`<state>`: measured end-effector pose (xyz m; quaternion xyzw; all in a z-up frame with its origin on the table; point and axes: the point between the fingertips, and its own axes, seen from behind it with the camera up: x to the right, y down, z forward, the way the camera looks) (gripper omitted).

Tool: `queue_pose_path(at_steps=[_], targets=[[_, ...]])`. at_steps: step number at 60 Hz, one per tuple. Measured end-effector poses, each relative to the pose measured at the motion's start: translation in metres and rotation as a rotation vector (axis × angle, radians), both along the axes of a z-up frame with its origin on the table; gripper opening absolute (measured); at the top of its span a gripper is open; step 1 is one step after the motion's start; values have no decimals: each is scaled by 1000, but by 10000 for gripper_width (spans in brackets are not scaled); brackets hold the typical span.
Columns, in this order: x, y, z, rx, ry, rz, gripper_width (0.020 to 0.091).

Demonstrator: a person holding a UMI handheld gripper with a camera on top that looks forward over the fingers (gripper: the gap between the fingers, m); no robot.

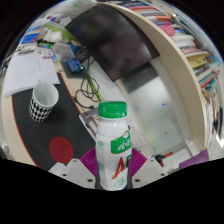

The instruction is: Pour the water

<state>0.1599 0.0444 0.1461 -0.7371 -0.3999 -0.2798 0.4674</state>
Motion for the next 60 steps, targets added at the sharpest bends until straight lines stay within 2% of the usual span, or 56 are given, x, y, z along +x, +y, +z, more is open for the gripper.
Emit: queue_pose_path(at_steps=[19, 44, 53, 60], targets=[[-67, 13, 3, -28, -577, 174, 359], [-82, 9, -20, -85, -898, 186, 361], [-89, 4, -19, -89, -790, 169, 361], [-104, -4, -7, -84, -529, 160, 363]])
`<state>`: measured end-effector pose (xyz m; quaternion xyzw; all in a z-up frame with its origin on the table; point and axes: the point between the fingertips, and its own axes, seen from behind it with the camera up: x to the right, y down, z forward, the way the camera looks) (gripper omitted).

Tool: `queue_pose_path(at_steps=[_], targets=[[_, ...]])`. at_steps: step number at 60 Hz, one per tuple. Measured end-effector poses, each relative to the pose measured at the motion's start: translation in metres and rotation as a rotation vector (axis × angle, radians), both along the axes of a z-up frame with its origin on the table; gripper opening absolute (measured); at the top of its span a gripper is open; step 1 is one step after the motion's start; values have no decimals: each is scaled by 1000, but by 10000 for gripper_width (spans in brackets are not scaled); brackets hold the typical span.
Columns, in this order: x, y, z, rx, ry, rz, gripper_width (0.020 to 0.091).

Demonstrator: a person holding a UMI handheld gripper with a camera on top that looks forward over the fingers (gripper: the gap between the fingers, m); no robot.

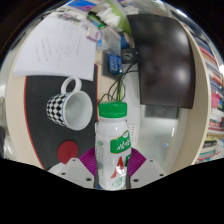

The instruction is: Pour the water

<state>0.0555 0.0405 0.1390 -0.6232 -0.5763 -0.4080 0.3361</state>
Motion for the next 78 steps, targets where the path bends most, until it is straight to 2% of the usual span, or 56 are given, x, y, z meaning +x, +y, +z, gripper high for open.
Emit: queue_pose_path(at_steps=[5, 11, 18, 29, 51, 56, 67, 78], targets=[[-5, -4, 17, 2, 228, -40, 374], [3, -7, 23, -15, 495, -128, 374], [15, -5, 24, -3, 830, -234, 374], [26, 5, 11, -4, 1306, -342, 373], [22, 24, -61, -19, 1518, -369, 379], [27, 22, -57, 35, 1522, -318, 374], [31, 21, -55, 96, 1532, -291, 375], [34, 20, -57, 94, 1518, -341, 522]])
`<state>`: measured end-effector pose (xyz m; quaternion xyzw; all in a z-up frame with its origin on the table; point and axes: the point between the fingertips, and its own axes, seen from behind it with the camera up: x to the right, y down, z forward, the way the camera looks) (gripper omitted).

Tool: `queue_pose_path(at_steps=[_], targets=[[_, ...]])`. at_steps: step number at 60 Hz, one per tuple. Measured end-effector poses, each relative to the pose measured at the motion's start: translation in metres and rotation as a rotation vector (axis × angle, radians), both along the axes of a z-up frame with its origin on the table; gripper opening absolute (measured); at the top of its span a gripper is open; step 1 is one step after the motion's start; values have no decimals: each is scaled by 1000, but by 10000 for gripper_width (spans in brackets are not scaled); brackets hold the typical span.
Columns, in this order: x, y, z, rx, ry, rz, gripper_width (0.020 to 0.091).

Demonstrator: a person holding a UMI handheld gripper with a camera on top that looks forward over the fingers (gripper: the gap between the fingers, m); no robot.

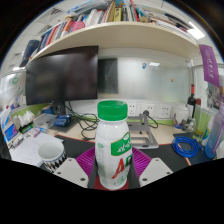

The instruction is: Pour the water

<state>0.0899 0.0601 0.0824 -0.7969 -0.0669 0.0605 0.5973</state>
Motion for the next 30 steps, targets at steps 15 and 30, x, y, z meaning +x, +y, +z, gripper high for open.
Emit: queue_pose_path(at_steps=[15, 30], targets=[[4, -59, 2, -109, -75, -70, 784], [-34, -136, 50, -168, -38, -122, 782]])
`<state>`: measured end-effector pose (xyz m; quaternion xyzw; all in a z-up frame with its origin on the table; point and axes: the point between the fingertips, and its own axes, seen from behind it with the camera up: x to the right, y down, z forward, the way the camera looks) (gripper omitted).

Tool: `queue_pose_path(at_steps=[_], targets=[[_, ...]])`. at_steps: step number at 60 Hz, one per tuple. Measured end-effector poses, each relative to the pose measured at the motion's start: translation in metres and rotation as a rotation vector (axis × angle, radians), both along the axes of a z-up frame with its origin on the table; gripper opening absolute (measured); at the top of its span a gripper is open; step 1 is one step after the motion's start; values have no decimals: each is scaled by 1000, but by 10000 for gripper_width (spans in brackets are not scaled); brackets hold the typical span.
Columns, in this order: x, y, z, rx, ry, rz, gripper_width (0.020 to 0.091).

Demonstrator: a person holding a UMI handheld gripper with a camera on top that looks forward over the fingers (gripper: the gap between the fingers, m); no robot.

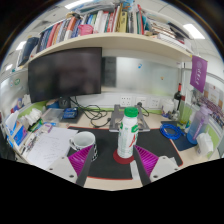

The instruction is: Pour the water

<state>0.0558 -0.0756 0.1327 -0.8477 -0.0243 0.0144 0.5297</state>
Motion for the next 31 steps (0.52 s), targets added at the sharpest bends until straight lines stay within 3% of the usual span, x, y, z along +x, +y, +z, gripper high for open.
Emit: queue_pose_path(at_steps=[10, 31], targets=[[-9, -15, 40, 47, 3, -32, 793], [11, -14, 82, 73, -14, -107, 793]])
